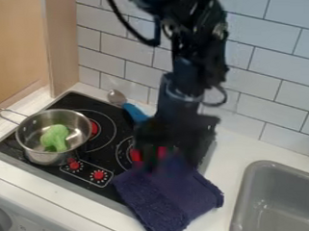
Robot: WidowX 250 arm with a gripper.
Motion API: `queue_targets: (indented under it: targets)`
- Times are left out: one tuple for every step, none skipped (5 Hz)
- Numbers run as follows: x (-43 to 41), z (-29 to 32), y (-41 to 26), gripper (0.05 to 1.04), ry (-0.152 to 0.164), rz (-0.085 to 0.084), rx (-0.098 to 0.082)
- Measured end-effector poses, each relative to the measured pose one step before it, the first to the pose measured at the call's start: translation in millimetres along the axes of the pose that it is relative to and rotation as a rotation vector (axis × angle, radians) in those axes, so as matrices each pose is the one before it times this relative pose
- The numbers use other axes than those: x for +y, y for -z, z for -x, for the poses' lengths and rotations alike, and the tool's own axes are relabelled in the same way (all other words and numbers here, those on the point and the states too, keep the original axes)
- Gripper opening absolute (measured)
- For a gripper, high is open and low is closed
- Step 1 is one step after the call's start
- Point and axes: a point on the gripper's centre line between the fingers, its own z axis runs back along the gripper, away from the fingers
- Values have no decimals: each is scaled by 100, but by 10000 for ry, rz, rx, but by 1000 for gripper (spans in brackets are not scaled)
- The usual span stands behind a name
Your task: Moved the purple cloth to the upper right side of stove
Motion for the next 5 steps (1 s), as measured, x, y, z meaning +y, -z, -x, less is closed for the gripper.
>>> queue_targets:
  targets:
    - [420,116,430,999,198,-54,-74]
    - [-203,-82,224,999,100,83,-153]
    - [-380,1170,1246,999,655,-449,76]
    - [-372,-240,400,999,84,-110,-24]
    - [-169,-86,363,999,29,-21,26]
